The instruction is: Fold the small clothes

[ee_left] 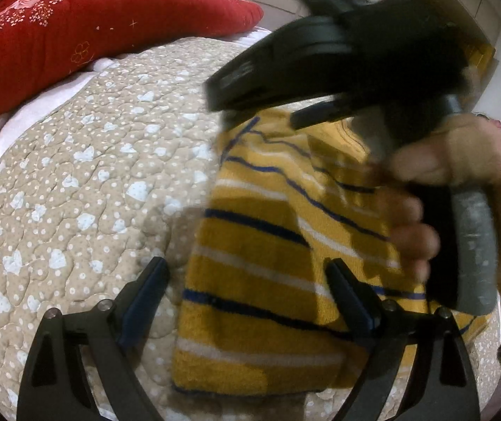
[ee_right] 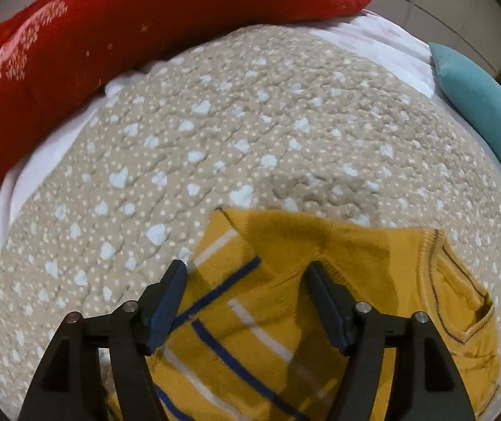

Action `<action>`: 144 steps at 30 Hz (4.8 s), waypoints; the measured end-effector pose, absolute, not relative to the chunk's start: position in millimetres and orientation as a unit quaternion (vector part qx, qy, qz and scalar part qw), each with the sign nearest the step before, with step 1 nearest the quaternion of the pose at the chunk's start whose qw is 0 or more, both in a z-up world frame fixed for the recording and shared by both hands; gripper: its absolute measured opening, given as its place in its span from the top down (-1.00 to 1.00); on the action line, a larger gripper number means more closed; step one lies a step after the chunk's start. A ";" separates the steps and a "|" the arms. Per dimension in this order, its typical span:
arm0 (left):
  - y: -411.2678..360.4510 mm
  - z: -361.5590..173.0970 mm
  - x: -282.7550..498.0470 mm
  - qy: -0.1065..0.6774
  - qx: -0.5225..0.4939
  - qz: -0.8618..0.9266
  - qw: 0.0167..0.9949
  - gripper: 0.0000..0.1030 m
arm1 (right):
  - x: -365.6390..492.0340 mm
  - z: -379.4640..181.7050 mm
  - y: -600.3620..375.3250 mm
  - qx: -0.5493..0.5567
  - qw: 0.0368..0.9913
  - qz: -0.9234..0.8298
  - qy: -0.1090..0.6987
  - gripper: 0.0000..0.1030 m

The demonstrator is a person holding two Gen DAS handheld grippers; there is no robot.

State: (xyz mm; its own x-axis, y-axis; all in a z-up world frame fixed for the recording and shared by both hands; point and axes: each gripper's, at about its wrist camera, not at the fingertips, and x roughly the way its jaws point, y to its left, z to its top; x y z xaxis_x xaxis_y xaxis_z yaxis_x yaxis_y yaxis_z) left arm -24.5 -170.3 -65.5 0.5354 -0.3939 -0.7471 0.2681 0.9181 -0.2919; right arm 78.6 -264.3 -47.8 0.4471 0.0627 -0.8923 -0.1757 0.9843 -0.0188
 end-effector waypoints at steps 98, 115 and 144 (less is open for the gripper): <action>-430.4 42.5 -96.0 0.506 -0.023 -0.436 0.744 -0.46 | -326.6 -88.5 -630.2 0.418 0.875 -0.047 0.240 -0.30; -305.0 -14.2 -124.7 0.524 -0.035 -0.323 0.788 -0.47 | -280.7 -35.2 -514.3 0.169 0.948 -0.045 0.267 0.84; -322.8 -18.0 -137.6 0.508 -0.003 -0.338 0.792 -0.47 | -208.0 -51.8 -644.1 0.340 0.871 0.001 0.353 0.85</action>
